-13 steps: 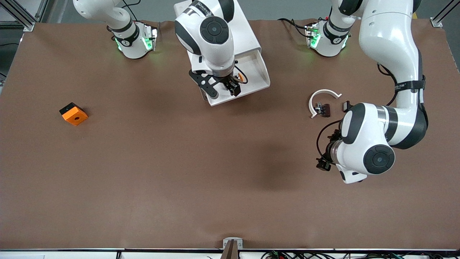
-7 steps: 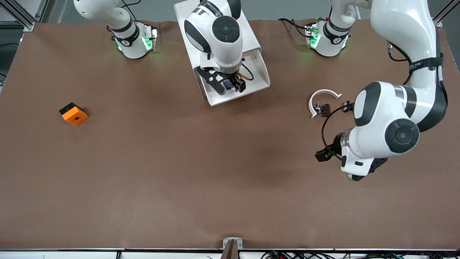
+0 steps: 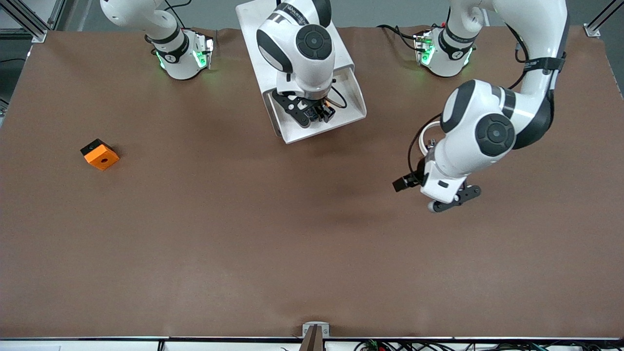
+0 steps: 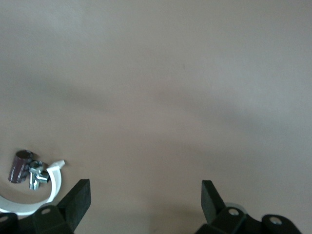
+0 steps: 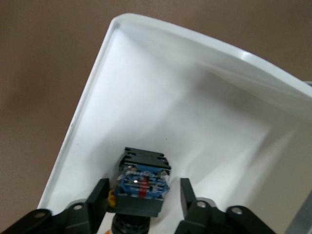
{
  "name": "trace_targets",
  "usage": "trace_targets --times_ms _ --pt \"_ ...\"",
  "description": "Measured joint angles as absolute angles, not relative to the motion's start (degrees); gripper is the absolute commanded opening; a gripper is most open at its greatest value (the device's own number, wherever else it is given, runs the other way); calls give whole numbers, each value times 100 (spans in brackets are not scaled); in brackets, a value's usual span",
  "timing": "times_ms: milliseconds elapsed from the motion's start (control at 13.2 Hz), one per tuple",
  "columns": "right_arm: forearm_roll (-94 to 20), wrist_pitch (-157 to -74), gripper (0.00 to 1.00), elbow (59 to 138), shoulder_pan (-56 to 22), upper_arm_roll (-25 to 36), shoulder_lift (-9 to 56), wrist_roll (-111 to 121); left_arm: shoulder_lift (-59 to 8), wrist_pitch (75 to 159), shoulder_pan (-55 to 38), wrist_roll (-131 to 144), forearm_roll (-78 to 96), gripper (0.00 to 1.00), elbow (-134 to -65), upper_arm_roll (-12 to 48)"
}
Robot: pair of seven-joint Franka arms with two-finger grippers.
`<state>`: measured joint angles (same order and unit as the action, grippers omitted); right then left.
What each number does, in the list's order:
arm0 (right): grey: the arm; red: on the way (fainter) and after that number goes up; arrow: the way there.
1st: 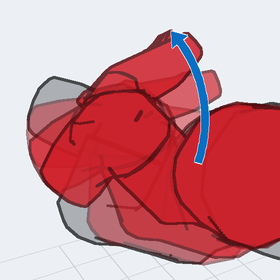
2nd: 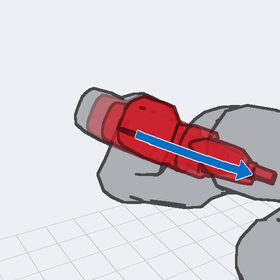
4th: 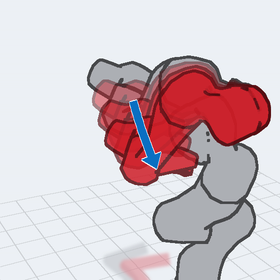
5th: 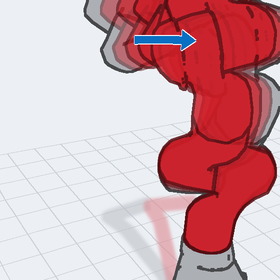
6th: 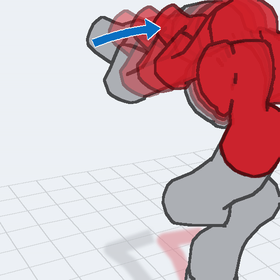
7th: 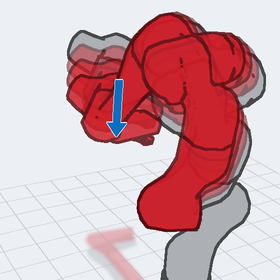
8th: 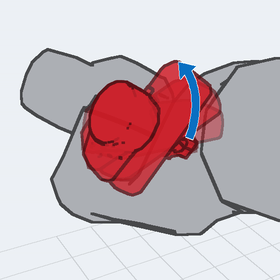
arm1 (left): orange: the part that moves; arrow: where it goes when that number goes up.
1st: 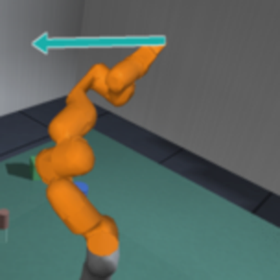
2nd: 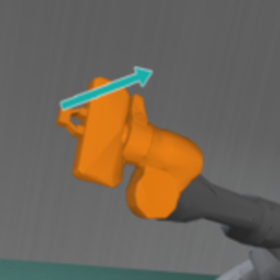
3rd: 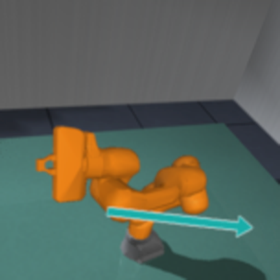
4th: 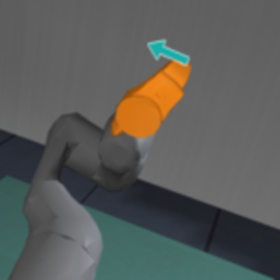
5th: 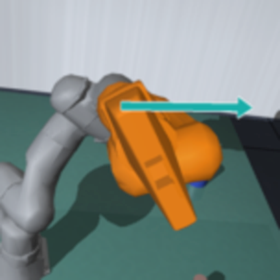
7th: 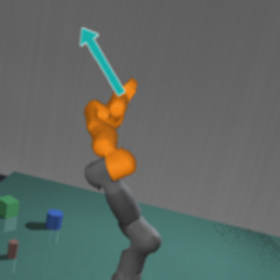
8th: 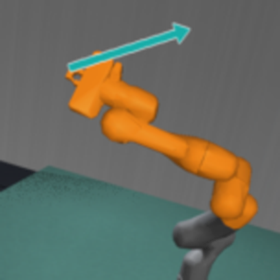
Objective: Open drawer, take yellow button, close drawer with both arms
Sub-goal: 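Lift the button out with the right gripper while the left gripper returns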
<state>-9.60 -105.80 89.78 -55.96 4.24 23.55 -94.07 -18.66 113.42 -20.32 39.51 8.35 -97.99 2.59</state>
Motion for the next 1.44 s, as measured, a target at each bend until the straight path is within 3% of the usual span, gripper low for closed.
trace_targets --times_ms 76,680,1133,1436 --pt "-960 -10580 19 8976 -5595 425 2354 -9407 -1817 11342 -2036 3951 833 100 -9891 367" --pt "-960 -10542 18 8878 -5587 471 2354 -9406 -1509 11316 -2044 4176 832 100 -10700 1076" --pt "-960 -8620 19 7760 -4744 553 2249 -8363 -1504 11079 -2043 5024 883 100 -10774 1663" --pt "-945 -7976 19 7607 -3950 605 1852 -6423 -1504 11072 -2051 5426 925 100 -10799 2199"
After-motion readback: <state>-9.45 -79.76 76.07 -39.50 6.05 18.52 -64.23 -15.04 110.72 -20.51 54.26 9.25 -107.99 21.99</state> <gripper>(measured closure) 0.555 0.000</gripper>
